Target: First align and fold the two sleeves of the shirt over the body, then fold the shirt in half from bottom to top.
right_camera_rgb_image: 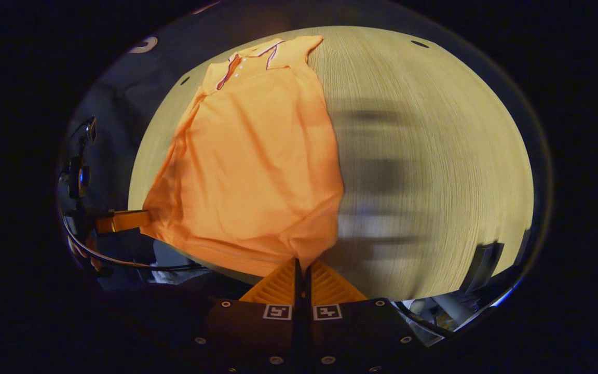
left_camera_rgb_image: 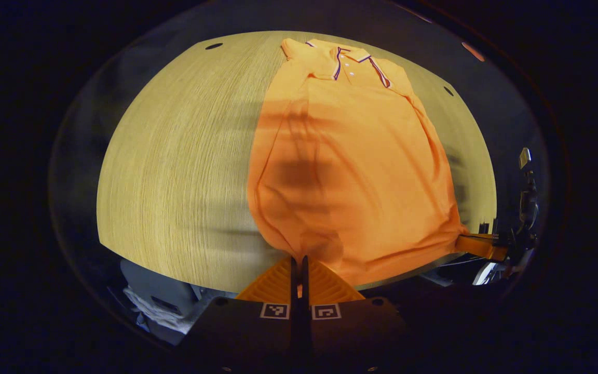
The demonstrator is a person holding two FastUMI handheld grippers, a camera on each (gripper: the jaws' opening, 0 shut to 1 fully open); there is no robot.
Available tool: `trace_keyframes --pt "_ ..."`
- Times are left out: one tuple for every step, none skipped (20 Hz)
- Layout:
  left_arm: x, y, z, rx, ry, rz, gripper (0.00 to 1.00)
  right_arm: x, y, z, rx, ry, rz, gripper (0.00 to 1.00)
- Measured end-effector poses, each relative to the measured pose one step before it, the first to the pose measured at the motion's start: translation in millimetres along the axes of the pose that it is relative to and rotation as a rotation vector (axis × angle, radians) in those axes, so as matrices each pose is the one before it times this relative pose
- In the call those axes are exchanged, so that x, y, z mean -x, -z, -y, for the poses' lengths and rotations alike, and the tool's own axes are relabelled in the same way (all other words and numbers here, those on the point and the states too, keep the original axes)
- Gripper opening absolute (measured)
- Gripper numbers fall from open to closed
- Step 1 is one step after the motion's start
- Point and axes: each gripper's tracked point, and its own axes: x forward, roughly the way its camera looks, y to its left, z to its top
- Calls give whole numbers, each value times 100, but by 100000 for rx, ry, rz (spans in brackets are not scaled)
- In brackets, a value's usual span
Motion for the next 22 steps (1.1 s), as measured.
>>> trace_keyframes --pt "194 -771 94 385 497 1219 1 100 -446 190 1895 986 253 0" --pt "315 -392 95 836 913 702 1 224 -414 34 275 298 1135 0" --pt "234 -638 370 -550 2474 505 1 239 -399 -463 -754 -1138 -541 1" --pt "94 -665 39 -1218 979 602 1 282 -641 -109 -815 394 1781 0" --pt "258 -919 -146 -2445 837 1305 1 211 -526 204 -1000 1486 997 0" --pt "10 -734 153 -1568 1742 677 1 208 -458 -292 -2022 262 936 0" --pt "84 -612 140 -1915 1479 444 1 149 -594 -335 -2513 226 1210 1" --pt "50 -1183 -257 -2965 1049 973 1 151 -650 -196 -1058 1529 1311 1" --pt "161 -782 -467 -2270 -221 1033 1 158 -604 214 -237 2447 1217 0" --pt "83 -682 -724 -1738 343 889 2 138 -575 154 -1026 1820 1370 1" --pt "218 -298 -825 -145 708 -23 1 197 -493 -54 -1558 1340 1258 0" --pt "183 -655 -1060 635 1415 102 1 134 -656 192 -2365 2254 1468 0" --pt "129 -647 -841 235 662 -37 1 148 -388 -181 -1384 789 739 0" --pt "-40 -914 -592 -19 834 1009 1 131 -514 -199 -1777 488 1211 0" --pt "42 -855 -585 -1199 585 -19 1 230 -607 -336 -2189 236 1198 0" --pt "90 -843 -449 -777 423 767 1 -15 -596 -277 -810 -66 563 0" --pt "24 -881 -301 -603 365 307 1 178 -868 -53 -839 813 1690 0" --pt "81 -846 -45 -855 537 430 1 174 -375 -283 -164 -394 -352 0" --pt "-44 -887 -214 -1206 -201 353 1 161 -991 -92 -674 -86 1248 0" --pt "5 -632 88 -481 -127 110 1 26 -698 -35 525 -116 480 0" --pt "-84 -732 29 -370 -119 372 1 -119 -731 18 1048 -217 -144 0" --pt "-260 -766 -122 -343 -626 321 1 8 -937 92 878 -230 957 0"
